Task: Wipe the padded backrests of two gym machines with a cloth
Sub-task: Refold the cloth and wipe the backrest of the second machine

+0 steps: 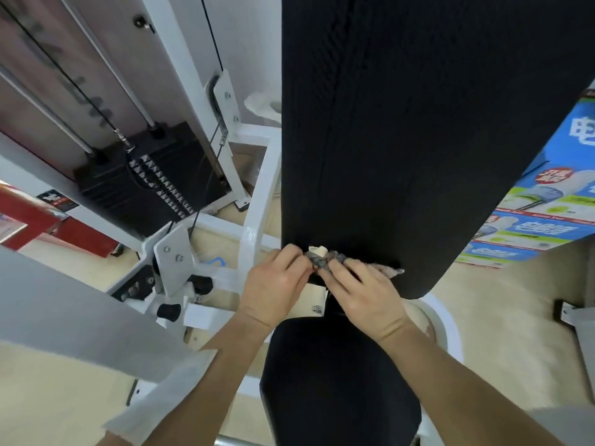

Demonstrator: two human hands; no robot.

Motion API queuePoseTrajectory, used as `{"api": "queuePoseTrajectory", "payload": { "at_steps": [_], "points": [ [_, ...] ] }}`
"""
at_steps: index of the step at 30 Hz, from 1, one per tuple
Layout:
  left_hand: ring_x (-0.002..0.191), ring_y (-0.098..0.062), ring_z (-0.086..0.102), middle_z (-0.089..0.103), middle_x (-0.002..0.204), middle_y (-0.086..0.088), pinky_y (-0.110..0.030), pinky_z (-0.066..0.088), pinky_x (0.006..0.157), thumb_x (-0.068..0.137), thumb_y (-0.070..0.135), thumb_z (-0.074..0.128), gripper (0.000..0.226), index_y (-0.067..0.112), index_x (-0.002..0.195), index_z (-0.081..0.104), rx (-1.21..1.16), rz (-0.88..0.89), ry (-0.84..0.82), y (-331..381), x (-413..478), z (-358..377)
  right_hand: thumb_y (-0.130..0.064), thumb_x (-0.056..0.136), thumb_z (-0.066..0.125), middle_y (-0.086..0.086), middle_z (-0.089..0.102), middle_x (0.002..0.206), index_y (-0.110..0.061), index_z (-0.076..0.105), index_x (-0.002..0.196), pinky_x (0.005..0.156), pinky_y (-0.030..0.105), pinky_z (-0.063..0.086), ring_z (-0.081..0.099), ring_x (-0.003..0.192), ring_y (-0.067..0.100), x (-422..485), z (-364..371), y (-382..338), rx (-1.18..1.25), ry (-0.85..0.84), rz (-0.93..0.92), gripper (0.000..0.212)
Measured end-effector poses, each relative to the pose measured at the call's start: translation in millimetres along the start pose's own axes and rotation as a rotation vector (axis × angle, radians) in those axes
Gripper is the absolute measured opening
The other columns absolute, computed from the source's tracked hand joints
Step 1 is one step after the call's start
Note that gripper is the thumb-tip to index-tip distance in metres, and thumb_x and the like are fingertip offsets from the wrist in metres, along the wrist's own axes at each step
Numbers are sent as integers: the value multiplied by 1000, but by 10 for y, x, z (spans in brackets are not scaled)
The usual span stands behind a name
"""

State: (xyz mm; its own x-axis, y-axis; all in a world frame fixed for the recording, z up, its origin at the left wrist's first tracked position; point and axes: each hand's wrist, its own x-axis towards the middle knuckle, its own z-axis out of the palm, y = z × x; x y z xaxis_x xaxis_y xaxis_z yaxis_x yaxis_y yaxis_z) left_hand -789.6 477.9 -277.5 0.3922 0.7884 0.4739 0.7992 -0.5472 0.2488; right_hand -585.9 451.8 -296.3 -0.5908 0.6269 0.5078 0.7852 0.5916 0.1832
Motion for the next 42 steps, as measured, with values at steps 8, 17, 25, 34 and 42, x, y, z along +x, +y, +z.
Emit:
{"api": "queuePoseTrajectory", "payload": {
  "at_steps": [8,17,25,34,42],
  "points": [
    [80,-22,62,65,96,-8,-38,55,64,92,14,67,9,7,91,71,-110,23,131,172,942,-820,-9,98,58,11,68,111,-11,69,119,67,42,43,59,84,31,941,-854,593,-64,97,-8,23],
    [94,-23,65,69,102,-11,-30,53,84,92,10,67,11,3,98,73,-141,-12,449,381,1954,-1457,-10,99,62,14,72,108,-8,74,112,66,42,49,61,91,31,1785,-1396,1064,-133,413,197,18],
    [60,-22,57,56,77,-3,-36,51,44,79,14,78,11,13,72,69,52,6,-185,67,203,-200,-8,99,52,10,70,116,-8,70,116,76,38,55,66,97,27,91,-147,194,29,-45,-141,25],
    [70,-17,59,56,86,3,-28,44,41,62,15,86,24,21,78,69,116,160,-404,948,755,-392,-14,95,47,8,67,108,-15,71,101,70,40,40,58,85,30,-207,-839,678,-87,-172,46,24],
    [83,-21,60,63,99,-2,-37,52,68,89,18,70,14,20,102,74,257,329,173,1515,3234,-2181,2,81,63,15,64,112,-10,73,104,70,37,43,49,92,31,1664,-2597,1973,-160,344,563,28]
  ]
}}
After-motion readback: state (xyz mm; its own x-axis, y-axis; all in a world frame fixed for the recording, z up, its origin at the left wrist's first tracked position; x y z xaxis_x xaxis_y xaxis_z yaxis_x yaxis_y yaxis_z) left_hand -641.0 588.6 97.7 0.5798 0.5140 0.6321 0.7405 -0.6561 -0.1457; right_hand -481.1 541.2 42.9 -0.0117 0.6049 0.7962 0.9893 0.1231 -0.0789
